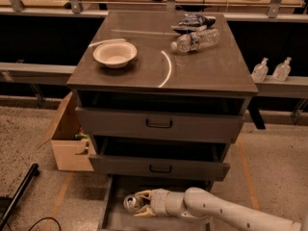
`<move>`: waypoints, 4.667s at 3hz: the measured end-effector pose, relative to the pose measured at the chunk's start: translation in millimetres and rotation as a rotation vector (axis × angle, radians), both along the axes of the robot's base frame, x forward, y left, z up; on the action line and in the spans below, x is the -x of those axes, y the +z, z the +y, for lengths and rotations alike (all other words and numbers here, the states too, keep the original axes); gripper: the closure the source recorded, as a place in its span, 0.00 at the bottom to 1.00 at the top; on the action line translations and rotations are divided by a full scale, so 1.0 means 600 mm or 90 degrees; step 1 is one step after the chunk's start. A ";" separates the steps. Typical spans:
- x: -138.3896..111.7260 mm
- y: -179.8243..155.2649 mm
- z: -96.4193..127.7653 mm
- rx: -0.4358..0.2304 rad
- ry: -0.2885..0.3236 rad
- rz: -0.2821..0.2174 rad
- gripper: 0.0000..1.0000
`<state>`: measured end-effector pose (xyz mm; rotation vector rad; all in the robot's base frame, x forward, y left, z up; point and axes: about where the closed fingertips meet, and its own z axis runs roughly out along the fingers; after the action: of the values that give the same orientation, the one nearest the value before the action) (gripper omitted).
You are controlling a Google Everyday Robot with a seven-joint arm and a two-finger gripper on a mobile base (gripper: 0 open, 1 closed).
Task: Place 7up can into bottom drawer
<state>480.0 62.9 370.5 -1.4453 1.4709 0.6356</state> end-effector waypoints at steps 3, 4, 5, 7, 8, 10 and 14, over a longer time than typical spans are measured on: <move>-0.109 -0.195 -0.019 -0.043 -0.028 -0.054 1.00; -0.130 -0.232 -0.039 -0.052 -0.043 -0.046 1.00; -0.135 -0.261 -0.055 -0.050 -0.050 -0.027 1.00; -0.118 -0.297 -0.079 -0.024 -0.052 0.012 0.61; -0.106 -0.314 -0.080 -0.015 -0.052 0.034 0.36; -0.085 -0.324 -0.089 0.000 -0.064 0.059 0.00; -0.018 -0.183 -0.342 0.131 -0.221 0.019 0.95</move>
Offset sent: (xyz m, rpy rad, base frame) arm 0.0841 -0.0160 -0.1405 0.0993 -0.1113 -0.0364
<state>490.9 -142.6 260.9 -1.2906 1.8000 0.2989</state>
